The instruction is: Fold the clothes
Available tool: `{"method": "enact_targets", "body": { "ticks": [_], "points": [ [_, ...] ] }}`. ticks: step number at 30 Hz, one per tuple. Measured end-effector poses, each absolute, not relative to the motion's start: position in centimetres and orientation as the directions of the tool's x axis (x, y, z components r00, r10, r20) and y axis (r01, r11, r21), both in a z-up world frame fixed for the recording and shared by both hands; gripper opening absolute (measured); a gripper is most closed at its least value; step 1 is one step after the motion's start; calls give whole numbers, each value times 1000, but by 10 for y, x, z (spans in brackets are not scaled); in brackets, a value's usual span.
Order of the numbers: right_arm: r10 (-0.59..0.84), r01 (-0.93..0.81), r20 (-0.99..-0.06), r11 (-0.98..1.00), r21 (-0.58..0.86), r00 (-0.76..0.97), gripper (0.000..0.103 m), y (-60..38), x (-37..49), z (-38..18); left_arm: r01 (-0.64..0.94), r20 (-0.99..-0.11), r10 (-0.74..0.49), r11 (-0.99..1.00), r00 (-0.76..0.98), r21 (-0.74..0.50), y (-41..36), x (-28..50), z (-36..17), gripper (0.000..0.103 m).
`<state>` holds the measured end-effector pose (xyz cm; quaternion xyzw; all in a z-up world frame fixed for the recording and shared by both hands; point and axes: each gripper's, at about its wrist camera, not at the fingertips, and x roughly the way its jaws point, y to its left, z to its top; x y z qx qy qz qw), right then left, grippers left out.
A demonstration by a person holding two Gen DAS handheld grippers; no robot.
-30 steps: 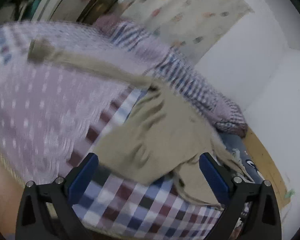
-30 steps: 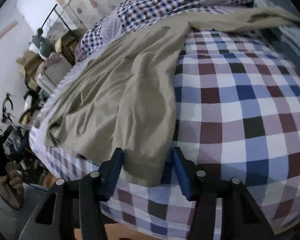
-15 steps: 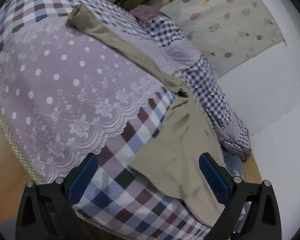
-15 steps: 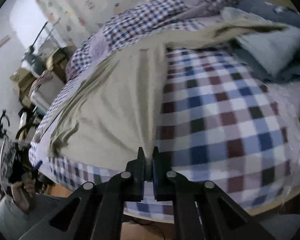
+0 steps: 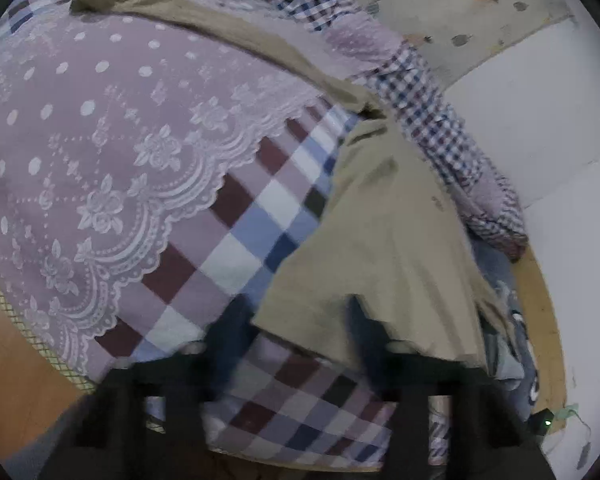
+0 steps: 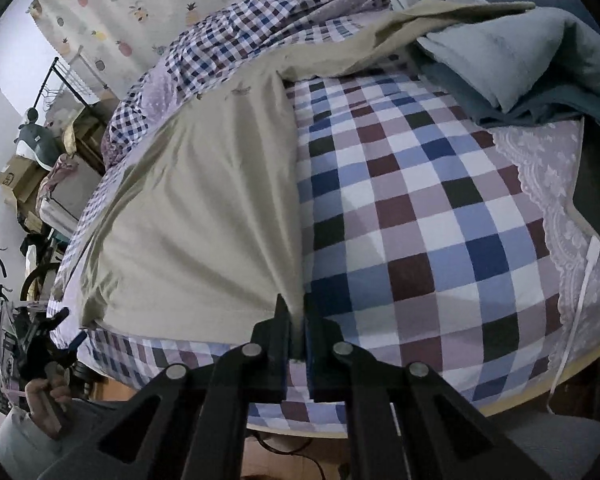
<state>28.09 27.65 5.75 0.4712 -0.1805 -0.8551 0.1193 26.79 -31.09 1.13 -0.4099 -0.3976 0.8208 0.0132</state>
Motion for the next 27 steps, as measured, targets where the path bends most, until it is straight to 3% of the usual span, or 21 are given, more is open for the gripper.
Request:
{"method": "enact_targets", "body": {
  "ticks": [3,9,14,16,21,27],
  "points": [
    [-368,34,-767,-910,413,-525,5,275,281,56,285,-642,353,-679,-681,-676,-310,271,16,5],
    [-348,61,-772,-925,375,-532,4,274,287,68,223,-500,301,-632,-812,-742,-323,293,46,4],
    [-332,86,-771,-936,342,-543,4,275,295,83,174,-445,306,-627,-842,-760,-322,314,60,4],
    [-328,92,-773,-938,334,-543,4,278,301,89,194,-454,295,-618,-841,-762,-325,322,59,4],
    [-283,62,-832,-955,290,-477,4,283,299,74,359,-646,280,-644,-710,-675,-320,308,32,4],
    [-195,83,-886,-981,176,-421,5,267,296,59,422,-717,272,-655,-642,-627,-316,303,22,5]
  ]
}}
